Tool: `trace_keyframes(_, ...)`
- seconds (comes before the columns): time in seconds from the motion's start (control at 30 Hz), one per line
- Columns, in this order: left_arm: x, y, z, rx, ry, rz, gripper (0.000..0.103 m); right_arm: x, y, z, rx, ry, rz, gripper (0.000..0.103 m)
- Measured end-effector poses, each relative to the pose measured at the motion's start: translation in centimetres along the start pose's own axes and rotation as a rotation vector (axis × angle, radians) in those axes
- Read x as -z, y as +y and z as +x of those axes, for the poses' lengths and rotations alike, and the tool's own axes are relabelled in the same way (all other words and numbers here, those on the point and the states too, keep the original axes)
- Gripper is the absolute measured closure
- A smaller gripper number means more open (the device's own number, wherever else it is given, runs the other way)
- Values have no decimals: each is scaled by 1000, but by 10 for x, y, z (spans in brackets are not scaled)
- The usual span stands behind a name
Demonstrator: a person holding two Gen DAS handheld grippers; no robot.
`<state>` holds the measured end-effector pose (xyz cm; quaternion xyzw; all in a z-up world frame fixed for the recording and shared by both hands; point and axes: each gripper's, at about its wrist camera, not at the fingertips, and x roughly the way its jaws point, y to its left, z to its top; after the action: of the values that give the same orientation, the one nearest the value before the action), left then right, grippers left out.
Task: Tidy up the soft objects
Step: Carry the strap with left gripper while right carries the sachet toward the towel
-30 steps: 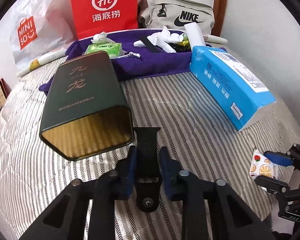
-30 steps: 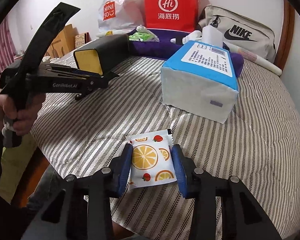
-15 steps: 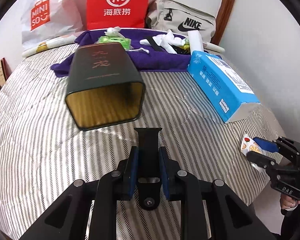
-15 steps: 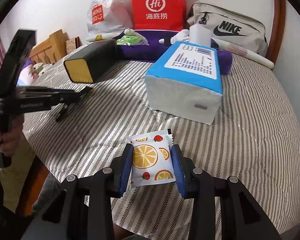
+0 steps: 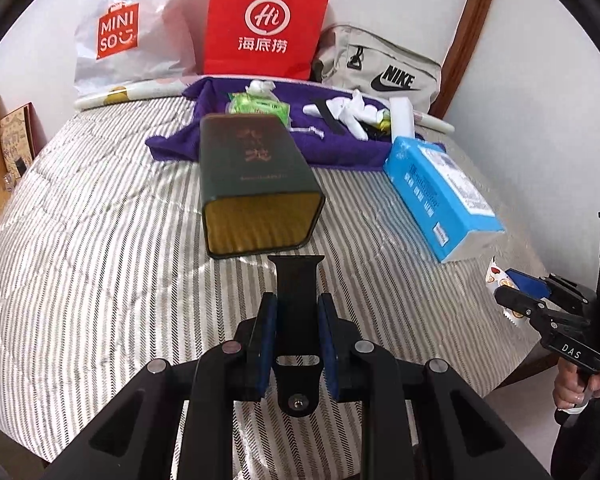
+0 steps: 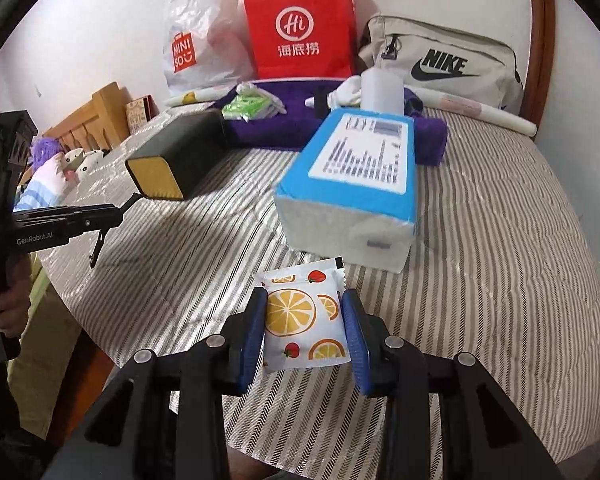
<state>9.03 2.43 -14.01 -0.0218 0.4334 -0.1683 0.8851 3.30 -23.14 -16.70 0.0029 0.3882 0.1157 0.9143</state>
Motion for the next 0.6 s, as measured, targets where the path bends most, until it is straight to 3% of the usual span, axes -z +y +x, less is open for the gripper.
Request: trace_keyframes(0.6,-53,5,-29,-7,-71,-18,83,-42,1,-25,-37,-94,-21,65)
